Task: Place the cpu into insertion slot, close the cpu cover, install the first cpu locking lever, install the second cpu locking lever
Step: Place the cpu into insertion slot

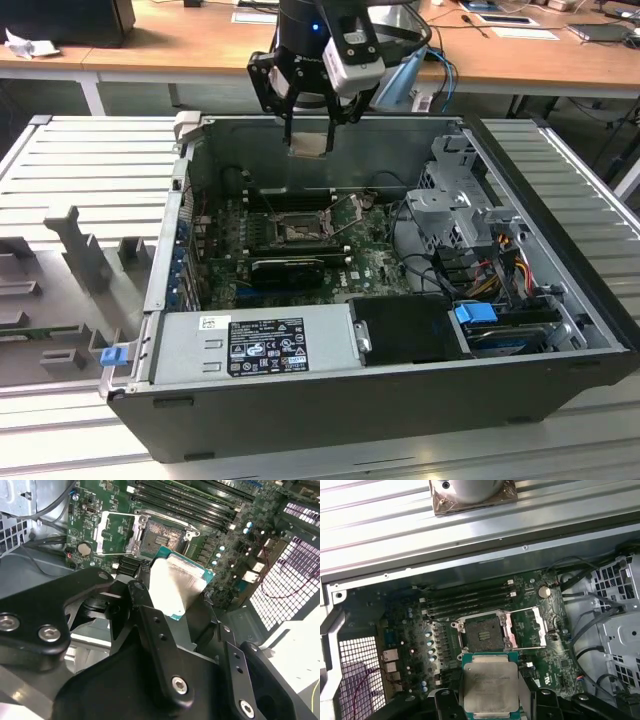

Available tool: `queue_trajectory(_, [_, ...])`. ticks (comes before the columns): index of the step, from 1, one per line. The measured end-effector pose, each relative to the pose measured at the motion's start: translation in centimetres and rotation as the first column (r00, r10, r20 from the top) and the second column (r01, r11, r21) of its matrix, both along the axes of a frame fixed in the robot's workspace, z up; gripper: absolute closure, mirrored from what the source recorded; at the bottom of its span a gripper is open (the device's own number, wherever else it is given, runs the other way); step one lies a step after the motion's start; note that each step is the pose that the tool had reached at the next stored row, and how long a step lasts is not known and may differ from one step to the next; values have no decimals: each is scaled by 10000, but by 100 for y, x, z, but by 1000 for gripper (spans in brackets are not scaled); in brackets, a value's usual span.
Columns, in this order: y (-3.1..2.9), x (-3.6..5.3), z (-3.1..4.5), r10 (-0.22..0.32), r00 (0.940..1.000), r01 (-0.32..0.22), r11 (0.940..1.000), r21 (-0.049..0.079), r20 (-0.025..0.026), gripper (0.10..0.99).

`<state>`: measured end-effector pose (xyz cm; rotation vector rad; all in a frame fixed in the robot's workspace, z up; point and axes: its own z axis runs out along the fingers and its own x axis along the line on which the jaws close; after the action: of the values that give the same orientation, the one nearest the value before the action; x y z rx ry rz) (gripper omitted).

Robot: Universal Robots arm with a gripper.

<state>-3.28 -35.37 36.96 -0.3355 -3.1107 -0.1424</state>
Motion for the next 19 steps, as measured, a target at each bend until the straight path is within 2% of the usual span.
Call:
queue_trajectory(10, [0,0,-5,-720,9974,720,9974,0,0,557])
queue_trajectory(19, [0,0,-10,-1397,9902,1397,9902,0,0,557])
